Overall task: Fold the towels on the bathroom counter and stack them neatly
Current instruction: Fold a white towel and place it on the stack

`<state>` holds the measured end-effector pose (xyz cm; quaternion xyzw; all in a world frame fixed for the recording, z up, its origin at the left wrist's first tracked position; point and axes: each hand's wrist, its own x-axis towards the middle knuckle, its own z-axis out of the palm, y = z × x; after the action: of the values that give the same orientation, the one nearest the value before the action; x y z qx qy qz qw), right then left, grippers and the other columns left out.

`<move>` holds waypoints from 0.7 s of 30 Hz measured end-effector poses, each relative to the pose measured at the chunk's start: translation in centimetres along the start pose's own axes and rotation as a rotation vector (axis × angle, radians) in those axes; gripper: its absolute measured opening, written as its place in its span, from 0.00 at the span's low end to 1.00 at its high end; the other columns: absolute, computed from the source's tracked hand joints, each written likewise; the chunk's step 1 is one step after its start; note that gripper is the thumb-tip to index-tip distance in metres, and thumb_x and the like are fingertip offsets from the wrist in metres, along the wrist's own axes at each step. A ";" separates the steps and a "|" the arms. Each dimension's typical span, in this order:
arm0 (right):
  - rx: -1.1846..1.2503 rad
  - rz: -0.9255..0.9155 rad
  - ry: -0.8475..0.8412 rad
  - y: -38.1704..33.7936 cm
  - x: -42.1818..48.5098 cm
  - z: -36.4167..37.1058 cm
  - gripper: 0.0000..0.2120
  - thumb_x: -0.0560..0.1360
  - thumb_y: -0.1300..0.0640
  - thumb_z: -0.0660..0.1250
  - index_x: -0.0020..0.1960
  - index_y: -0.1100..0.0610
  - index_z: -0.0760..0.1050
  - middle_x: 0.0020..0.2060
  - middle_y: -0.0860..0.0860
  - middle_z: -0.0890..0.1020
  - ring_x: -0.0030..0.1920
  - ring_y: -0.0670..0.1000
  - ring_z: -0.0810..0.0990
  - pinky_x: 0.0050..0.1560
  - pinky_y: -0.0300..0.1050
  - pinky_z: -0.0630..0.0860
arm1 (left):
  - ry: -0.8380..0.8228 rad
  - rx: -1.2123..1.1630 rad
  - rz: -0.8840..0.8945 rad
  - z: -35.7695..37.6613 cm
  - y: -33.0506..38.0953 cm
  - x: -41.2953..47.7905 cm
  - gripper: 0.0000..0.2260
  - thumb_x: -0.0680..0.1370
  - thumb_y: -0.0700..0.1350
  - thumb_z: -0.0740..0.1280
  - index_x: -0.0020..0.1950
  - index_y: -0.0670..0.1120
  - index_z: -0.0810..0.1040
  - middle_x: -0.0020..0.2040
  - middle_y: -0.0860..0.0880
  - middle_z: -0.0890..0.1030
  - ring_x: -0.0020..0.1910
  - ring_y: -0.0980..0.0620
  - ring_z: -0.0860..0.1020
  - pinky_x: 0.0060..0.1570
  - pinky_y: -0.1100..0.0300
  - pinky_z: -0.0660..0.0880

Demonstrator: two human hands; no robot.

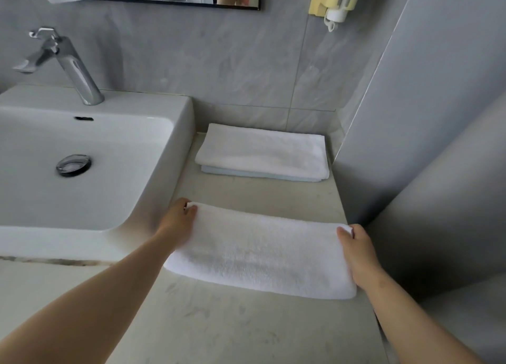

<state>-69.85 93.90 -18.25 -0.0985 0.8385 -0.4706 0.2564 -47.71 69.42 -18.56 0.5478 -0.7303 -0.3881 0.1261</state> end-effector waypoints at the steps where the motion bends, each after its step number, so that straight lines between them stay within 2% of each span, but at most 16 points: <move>1: -0.016 0.002 0.001 0.2 0.3 0.1 0.11 0.80 0.54 0.57 0.54 0.62 0.68 0.46 0.57 0.74 0.45 0.54 0.72 0.47 0.49 0.70 | 0.001 0.015 0.001 0.2 0.1 0.1 0.12 0.82 0.44 0.56 0.62 0.40 0.70 0.57 0.38 0.75 0.48 0.46 0.71 0.46 0.59 0.65; 4: -0.057 -0.017 0.021 0.2 0.9 0.4 0.12 0.81 0.55 0.56 0.54 0.64 0.68 0.46 0.57 0.74 0.43 0.53 0.72 0.45 0.47 0.68 | 0.018 0.082 0.005 0.6 -0.1 0.4 0.12 0.82 0.44 0.56 0.62 0.41 0.70 0.58 0.39 0.76 0.53 0.42 0.74 0.46 0.59 0.65; 7: -0.092 -0.052 0.044 -0.1 1.0 0.6 0.10 0.81 0.55 0.56 0.54 0.62 0.68 0.45 0.55 0.73 0.44 0.52 0.70 0.45 0.45 0.66 | 0.037 0.171 0.024 1.1 -0.3 0.9 0.11 0.82 0.44 0.55 0.61 0.42 0.70 0.56 0.39 0.76 0.52 0.40 0.75 0.47 0.55 0.68; 10: -0.132 -0.077 0.076 -0.2 1.1 0.9 0.10 0.81 0.56 0.56 0.58 0.61 0.69 0.50 0.53 0.72 0.49 0.52 0.70 0.49 0.44 0.65 | 0.029 0.331 0.018 1.6 -0.5 1.3 0.12 0.82 0.45 0.52 0.63 0.43 0.68 0.59 0.39 0.72 0.53 0.40 0.74 0.50 0.52 0.71; 15: -0.199 -0.039 0.098 0.1 1.6 1.5 0.11 0.81 0.57 0.56 0.58 0.62 0.70 0.58 0.58 0.75 0.54 0.58 0.73 0.49 0.43 0.66 | 0.002 0.530 0.013 1.7 -1.0 1.3 0.15 0.83 0.49 0.49 0.65 0.47 0.67 0.60 0.40 0.68 0.50 0.40 0.74 0.50 0.51 0.72; 19: -0.286 0.027 0.087 0.0 2.1 1.5 0.11 0.80 0.56 0.56 0.60 0.59 0.69 0.60 0.58 0.75 0.52 0.58 0.74 0.48 0.45 0.69 | 0.001 0.540 0.024 1.4 -0.4 1.1 0.15 0.83 0.49 0.49 0.65 0.48 0.68 0.61 0.41 0.69 0.52 0.40 0.74 0.50 0.52 0.72; 21: -0.389 0.012 0.142 -0.4 1.7 1.4 0.11 0.79 0.57 0.58 0.60 0.58 0.68 0.60 0.58 0.74 0.54 0.60 0.74 0.50 0.50 0.72 | 0.053 0.512 0.078 1.2 0.0 0.8 0.14 0.82 0.46 0.53 0.66 0.48 0.70 0.64 0.42 0.69 0.57 0.40 0.72 0.54 0.51 0.71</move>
<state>-70.61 91.90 -19.09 -0.1081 0.9301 -0.3039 0.1756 -48.70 69.23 -19.55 0.5431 -0.8219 -0.1709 0.0173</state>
